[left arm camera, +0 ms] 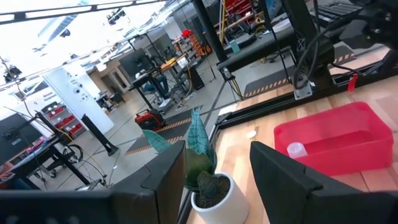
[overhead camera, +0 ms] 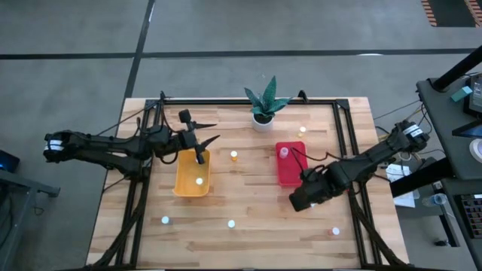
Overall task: Pick and place medicine bottles into bin by pill shape (circle, oval)
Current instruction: Put the top pink capsule bottle into the red bin
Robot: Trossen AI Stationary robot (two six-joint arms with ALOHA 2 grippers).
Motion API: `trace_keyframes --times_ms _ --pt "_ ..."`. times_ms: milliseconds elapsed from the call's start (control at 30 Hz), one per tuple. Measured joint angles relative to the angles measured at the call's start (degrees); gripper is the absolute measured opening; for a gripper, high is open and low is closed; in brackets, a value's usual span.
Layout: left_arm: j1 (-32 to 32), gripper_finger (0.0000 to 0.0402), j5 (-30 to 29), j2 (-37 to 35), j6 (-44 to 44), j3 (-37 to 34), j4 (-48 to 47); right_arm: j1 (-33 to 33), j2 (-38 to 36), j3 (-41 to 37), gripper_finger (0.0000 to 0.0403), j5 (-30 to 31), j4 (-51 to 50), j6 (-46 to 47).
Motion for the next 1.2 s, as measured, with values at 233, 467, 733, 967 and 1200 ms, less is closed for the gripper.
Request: trace_keyframes --times_ms 233,467,733,967,1200 --pt "0.00 0.0164 0.00 0.01 -0.02 -0.04 0.00 1.72 1.29 -2.52 0.0226 -0.22 -0.17 4.09" --pt "0.00 0.0164 0.00 0.02 -0.02 -0.07 0.01 1.70 3.22 -4.59 0.0226 0.18 0.03 5.34" --pt "0.00 0.0164 0.00 0.02 -0.04 -0.17 0.01 1.70 6.77 -5.58 0.0226 0.32 0.50 4.72" --pt "0.00 0.0164 0.00 0.04 -0.04 -0.17 0.01 1.70 9.86 -5.62 0.0226 0.69 3.93 3.25" --pt "0.00 0.0164 0.00 0.04 -0.04 -0.20 0.01 1.70 10.34 -5.67 0.0182 1.29 3.98 3.15"
